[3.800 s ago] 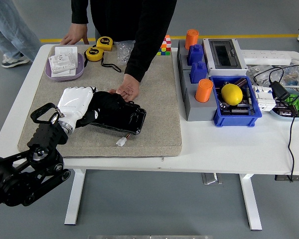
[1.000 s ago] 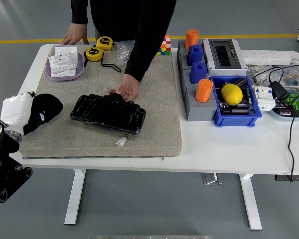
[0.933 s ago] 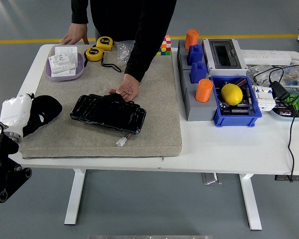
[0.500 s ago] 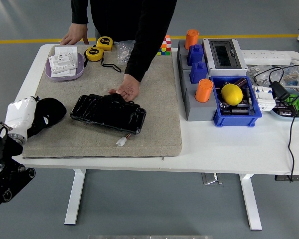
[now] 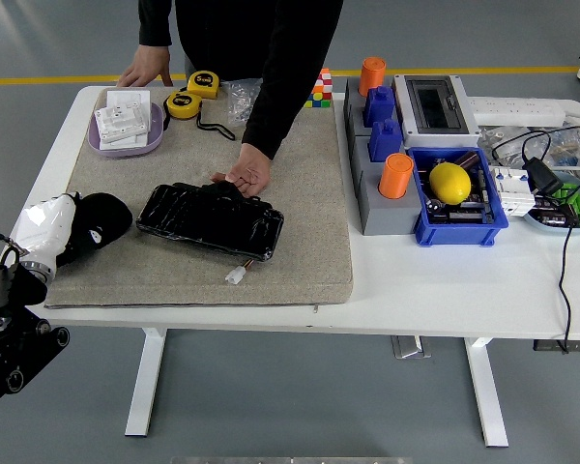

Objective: Pick the rag up,wipe the panel,place it on the desk

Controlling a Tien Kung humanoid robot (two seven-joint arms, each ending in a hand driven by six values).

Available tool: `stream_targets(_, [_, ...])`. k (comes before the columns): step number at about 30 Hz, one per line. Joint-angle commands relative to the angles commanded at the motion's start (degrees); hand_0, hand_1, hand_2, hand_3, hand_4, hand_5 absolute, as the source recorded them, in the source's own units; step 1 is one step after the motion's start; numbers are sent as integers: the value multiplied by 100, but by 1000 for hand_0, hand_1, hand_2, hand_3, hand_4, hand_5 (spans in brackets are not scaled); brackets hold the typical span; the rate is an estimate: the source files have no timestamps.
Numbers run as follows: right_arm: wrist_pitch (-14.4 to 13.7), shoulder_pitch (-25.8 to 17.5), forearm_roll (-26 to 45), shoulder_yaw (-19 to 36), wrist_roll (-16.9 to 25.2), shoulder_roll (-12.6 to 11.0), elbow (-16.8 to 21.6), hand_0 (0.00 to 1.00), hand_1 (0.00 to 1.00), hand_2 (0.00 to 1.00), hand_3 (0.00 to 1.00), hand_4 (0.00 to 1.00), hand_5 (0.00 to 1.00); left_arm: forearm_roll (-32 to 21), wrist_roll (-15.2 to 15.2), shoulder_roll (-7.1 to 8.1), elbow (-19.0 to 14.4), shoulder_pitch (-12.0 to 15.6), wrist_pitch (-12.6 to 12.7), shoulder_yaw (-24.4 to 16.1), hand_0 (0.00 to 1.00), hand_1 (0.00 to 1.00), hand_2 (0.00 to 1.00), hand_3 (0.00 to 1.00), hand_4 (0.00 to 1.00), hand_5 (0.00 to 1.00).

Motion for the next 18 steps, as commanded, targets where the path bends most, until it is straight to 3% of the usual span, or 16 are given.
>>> stream_targets(1, [0,-2,-1,-3,-2,-1,-1,745,691,701,622,998,550,10,7,4,0,5,-33,0,551,742,790,784,998,635])
stream_targets(6, [-2,-17,4,-13,-2,-2,-5,745,691,701,622,998,550,-20,-52,43,-26,30,-142,-17,551,742,790,784,998,635])
stream_targets(7, [0,-19,8,-27,-3,-3,-5,745,691,701,621,998,549,-20,-62,50,-36,32,-166,-24,579,761,808,800,998,722])
stream_targets(18, [5,-25,28,-63,0,-2,-10,745,691,701,619,998,550,56,-81,119,-101,44,-232,-87,586,769,810,805,998,780])
